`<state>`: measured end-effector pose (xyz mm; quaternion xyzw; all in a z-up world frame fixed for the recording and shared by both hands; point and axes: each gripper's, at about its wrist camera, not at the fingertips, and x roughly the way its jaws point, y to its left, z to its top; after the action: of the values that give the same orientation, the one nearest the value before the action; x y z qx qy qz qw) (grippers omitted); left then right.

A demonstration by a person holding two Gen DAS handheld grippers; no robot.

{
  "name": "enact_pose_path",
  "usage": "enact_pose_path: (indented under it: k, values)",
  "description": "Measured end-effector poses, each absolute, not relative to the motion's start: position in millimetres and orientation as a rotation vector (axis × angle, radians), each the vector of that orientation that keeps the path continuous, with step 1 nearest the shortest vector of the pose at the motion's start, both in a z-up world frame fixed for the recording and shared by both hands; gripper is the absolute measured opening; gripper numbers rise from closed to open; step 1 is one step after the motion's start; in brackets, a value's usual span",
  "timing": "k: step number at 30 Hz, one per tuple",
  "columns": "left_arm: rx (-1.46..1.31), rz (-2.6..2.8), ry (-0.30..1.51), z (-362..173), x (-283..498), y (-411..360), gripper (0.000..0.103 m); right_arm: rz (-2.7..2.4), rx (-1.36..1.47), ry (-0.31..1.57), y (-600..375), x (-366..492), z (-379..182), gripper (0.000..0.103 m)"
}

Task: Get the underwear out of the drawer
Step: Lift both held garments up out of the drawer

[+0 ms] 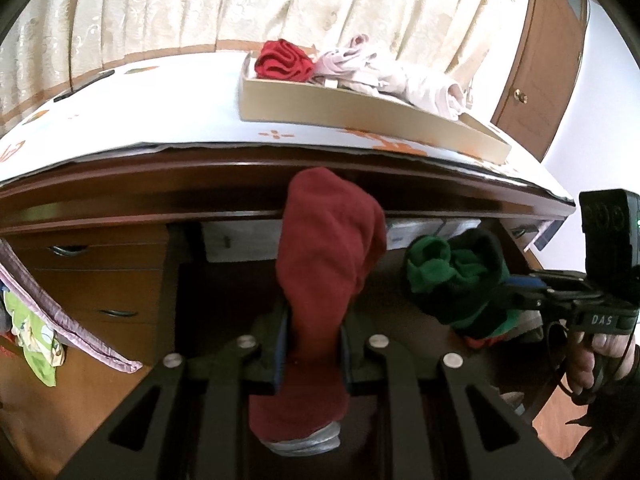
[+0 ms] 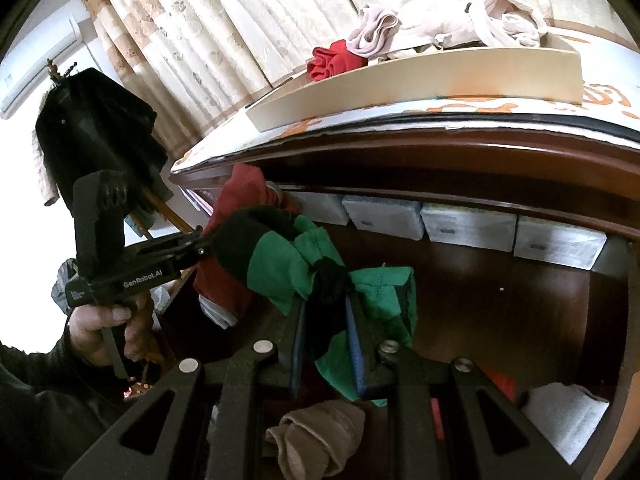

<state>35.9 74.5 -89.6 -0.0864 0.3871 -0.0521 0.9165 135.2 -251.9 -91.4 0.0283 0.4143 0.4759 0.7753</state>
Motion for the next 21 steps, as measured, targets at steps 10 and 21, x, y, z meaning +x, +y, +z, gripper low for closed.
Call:
enact_pose_path:
  k: [10,21]
  values:
    - [-0.183,-0.098,0.775,-90.6,32.3,73.2,0.019,1.036,0.086,0.877,-255.5,133.3,-91.0,0.021]
    - [-0.180,-0.094,0.751,-88.9,29.3,70.4,0.019,1.038,0.119,0.852,-261.8,133.5,-88.5,0.021]
